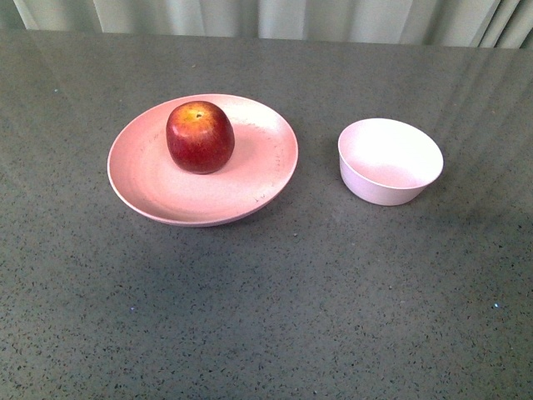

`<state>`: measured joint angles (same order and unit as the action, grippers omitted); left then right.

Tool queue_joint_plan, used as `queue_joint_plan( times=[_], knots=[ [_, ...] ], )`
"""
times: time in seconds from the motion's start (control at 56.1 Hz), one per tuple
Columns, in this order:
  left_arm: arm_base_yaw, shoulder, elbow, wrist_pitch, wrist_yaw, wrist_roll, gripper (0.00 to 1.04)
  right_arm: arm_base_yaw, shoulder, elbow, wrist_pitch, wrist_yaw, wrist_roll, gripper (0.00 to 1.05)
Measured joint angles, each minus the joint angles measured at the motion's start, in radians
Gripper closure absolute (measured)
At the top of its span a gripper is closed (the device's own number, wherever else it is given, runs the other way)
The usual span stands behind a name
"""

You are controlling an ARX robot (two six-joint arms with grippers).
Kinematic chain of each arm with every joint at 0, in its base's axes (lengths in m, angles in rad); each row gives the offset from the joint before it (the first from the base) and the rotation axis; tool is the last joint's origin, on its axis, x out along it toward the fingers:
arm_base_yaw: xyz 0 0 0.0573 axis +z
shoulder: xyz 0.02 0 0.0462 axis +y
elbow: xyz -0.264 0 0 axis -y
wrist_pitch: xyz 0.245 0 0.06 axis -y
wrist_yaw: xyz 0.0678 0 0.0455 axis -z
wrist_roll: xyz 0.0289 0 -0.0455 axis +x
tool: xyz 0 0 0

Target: Move apple from plate to bowl

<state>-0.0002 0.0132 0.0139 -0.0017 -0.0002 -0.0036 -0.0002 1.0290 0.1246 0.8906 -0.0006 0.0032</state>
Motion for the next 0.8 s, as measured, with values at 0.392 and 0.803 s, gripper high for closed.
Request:
queue_joint_plan(
  times=[0.392,0.803],
  knots=[
    [0.000,0.000,0.000,0.000,0.000,0.000,0.09,0.000,-0.274,-0.100,-0.168,0.000,0.000,1.03],
    [0.000,0.000,0.000,0.000,0.000,0.000,0.09,0.000,-0.552,-0.102,-0.419,0.000,0.000,1.03]
  ],
)
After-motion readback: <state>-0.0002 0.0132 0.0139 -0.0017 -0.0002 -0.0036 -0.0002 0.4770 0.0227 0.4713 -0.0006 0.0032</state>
